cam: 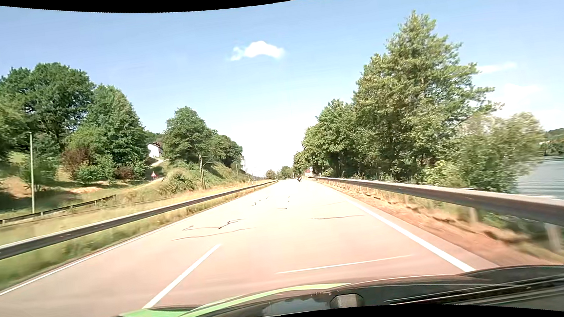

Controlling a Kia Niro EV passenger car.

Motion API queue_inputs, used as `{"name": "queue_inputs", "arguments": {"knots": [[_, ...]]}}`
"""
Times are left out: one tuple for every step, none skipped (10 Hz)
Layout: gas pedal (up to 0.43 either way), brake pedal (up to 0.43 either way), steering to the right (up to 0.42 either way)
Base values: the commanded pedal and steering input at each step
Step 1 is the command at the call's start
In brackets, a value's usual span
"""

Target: Follow the waypoints while adhering to traffic rules and regulations

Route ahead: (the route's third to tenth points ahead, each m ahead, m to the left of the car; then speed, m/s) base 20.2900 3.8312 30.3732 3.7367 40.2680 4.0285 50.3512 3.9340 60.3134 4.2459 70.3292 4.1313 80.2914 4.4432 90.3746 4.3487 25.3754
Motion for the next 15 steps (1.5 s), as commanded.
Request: {"name": "queue_inputs", "arguments": {"knots": [[0.228, 0.000, -0.002], [0.209, 0.000, -0.002], [0.197, 0.000, -0.002], [0.197, 0.000, -0.002], [0.197, 0.000, -0.002], [0.197, 0.000, -0.002], [0.197, 0.000, -0.002], [0.189, 0.000, -0.002], [0.177, 0.000, -0.002], [0.169, 0.000, -0.002], [0.157, 0.000, -0.002], [0.157, 0.000, -0.002], [0.157, 0.000, -0.002], [0.169, 0.000, -0.002], [0.177, 0.000, -0.002]]}}
